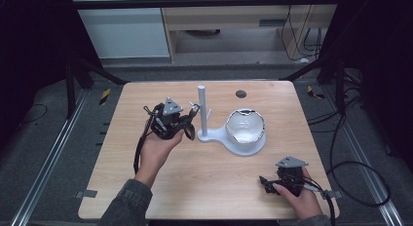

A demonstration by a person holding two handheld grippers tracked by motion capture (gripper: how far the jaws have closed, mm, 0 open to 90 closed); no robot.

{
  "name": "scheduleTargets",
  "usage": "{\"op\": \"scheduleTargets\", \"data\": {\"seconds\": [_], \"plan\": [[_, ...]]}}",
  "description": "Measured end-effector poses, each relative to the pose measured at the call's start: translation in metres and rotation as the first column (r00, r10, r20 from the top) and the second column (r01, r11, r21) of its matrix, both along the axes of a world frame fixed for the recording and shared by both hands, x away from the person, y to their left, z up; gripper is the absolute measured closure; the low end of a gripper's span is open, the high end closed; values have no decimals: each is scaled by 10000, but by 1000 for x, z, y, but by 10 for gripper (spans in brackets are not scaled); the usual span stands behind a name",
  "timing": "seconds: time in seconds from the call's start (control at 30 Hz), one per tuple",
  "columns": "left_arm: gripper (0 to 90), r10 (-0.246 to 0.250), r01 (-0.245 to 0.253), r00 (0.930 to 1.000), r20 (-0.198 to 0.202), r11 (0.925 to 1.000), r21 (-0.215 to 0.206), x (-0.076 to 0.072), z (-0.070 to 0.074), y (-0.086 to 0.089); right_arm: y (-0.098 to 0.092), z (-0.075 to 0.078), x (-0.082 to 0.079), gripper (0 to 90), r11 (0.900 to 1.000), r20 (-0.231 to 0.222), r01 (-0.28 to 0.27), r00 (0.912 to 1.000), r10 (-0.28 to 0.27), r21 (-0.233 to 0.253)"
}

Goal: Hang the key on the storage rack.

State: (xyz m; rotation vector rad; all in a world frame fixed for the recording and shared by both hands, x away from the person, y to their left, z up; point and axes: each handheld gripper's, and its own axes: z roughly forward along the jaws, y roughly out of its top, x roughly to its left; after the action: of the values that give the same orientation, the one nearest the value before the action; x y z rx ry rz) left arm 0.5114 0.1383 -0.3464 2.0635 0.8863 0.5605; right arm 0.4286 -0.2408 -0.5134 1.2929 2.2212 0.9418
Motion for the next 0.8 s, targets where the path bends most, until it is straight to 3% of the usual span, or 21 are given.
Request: {"op": "scheduleTargets", "data": {"seconds": [0.8], "plan": [[803,140,-140,9999,65,9999,3,12,-14,-11,0,0,0,4,10000,28,-50,10000,50,0]]}}
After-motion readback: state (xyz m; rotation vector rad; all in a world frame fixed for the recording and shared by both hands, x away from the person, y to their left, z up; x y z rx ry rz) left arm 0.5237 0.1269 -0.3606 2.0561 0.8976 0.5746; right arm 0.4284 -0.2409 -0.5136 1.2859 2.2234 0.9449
